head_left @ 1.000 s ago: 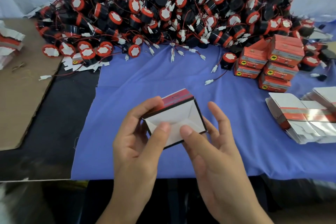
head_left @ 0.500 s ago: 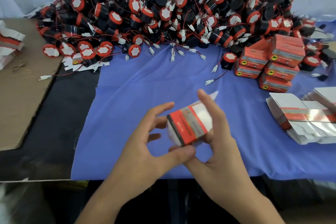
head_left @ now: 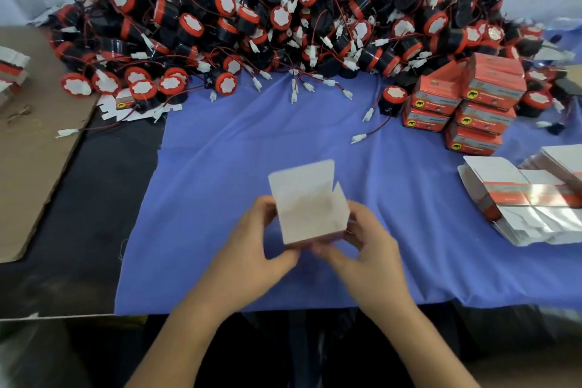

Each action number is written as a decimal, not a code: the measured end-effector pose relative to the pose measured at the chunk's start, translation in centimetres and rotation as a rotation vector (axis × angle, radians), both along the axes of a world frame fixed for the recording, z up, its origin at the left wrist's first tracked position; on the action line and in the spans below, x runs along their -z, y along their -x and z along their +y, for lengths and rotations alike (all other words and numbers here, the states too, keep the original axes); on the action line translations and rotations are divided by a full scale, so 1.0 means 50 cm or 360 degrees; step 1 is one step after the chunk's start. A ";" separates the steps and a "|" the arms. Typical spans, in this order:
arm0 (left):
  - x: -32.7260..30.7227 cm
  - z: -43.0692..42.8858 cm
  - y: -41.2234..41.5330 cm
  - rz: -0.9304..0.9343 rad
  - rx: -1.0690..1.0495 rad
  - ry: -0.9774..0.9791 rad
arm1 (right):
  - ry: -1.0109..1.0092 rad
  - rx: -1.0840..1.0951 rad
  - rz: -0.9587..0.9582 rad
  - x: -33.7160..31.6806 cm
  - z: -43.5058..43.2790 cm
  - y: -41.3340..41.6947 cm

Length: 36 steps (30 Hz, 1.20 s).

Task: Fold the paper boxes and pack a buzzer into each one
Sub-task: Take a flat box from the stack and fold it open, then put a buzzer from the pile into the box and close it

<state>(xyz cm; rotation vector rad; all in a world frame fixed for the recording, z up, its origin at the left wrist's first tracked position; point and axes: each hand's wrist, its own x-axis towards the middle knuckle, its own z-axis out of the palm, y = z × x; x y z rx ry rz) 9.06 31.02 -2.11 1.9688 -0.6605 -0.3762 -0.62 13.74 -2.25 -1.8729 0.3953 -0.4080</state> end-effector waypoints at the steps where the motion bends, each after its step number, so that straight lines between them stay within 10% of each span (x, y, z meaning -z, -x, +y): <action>1: 0.017 -0.001 -0.002 -0.0084 0.0021 -0.0226 | 0.0202 0.0059 0.0077 0.018 0.003 0.001; 11: 0.019 0.016 0.006 -0.0049 0.0063 -0.0405 | 0.0254 -0.0056 0.0412 0.035 -0.020 0.031; 15: -0.001 0.065 -0.024 -0.0109 0.0240 -0.0594 | -0.0487 -0.0395 0.0404 0.003 -0.099 0.063; 20: -0.025 0.073 -0.086 0.0515 -0.0194 0.0153 | -0.1093 -0.0316 0.0282 -0.007 -0.179 -0.019; 36: -0.010 -0.170 -0.539 0.0802 -0.1113 0.0885 | -0.0269 -0.0478 0.0236 -0.023 -0.010 -0.724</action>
